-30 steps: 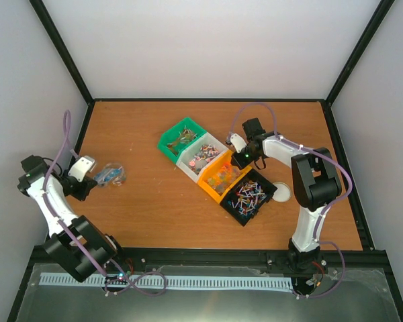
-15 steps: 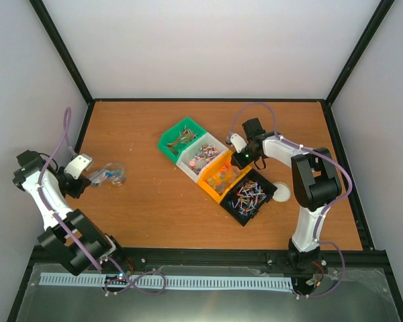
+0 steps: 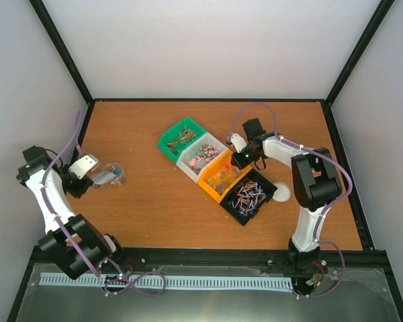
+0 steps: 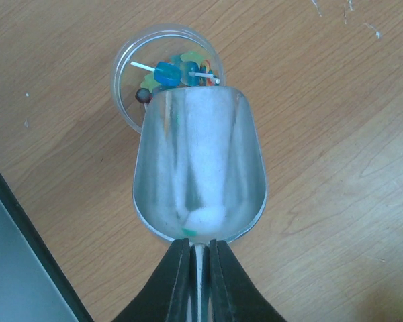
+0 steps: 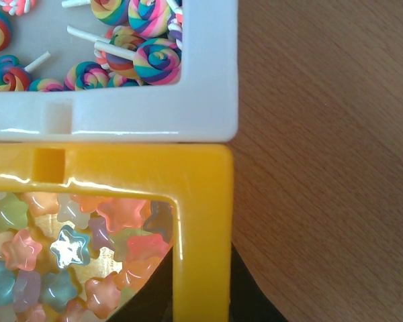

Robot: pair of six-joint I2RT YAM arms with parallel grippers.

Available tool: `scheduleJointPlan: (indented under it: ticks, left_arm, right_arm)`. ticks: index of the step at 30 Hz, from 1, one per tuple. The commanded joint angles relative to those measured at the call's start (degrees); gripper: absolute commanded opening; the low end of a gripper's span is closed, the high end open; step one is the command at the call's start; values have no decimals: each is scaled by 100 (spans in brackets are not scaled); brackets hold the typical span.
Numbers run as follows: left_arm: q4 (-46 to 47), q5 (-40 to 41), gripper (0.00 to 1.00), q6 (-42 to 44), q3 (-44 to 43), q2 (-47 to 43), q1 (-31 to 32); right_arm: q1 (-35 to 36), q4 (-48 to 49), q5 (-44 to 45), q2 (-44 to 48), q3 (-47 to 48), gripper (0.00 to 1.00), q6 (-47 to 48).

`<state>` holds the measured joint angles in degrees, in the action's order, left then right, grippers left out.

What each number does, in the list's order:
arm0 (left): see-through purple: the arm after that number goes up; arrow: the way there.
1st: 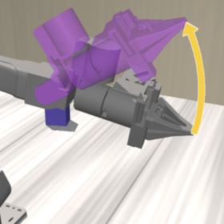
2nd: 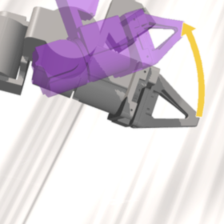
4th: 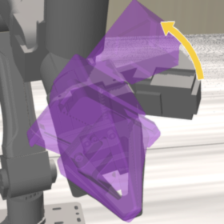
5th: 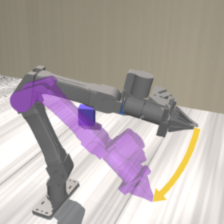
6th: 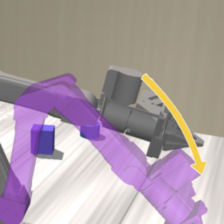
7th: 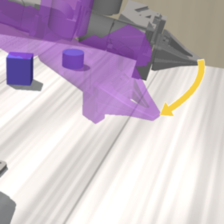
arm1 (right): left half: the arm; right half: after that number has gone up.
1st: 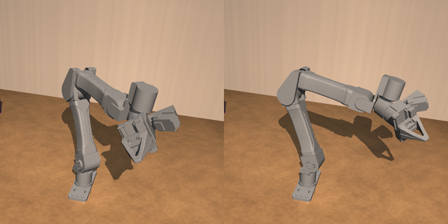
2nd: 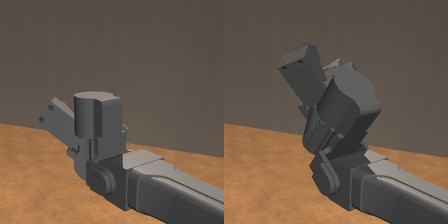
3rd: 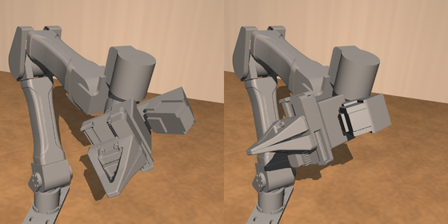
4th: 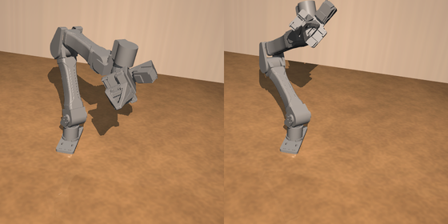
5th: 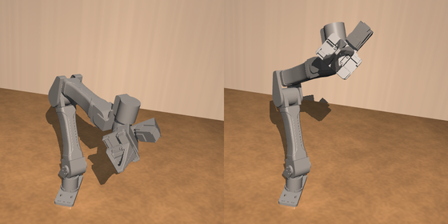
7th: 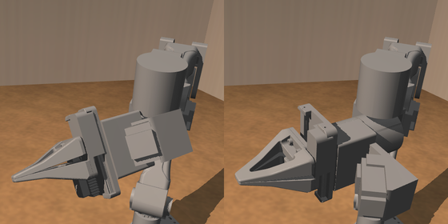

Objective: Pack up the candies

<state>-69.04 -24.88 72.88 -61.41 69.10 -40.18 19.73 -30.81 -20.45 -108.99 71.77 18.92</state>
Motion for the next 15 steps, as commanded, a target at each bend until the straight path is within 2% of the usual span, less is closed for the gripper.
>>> scheduleJointPlan:
  ticks: [1, 6, 10, 13, 15]
  left_arm:
    - [-103, 159, 1, 252, -265, -92, 104]
    - [3, 301, 1, 300, -257, -156, 127]
    - [-165, 39, 1, 456, -378, -346, 188]
    - [-485, -140, 1, 552, -529, -486, 539]
    - [-471, -80, 1, 208, -598, -557, 953]
  right_arm:
    - [-83, 128, 58, 63, -195, 3, -220]
    - [-83, 170, 69, 111, -292, 3, -273]
    - [-90, 205, 46, 132, -319, 3, -301]
    - [-83, 230, 13, 138, -332, 3, -344]
    - [-84, 232, -10, 132, -327, 3, -383]
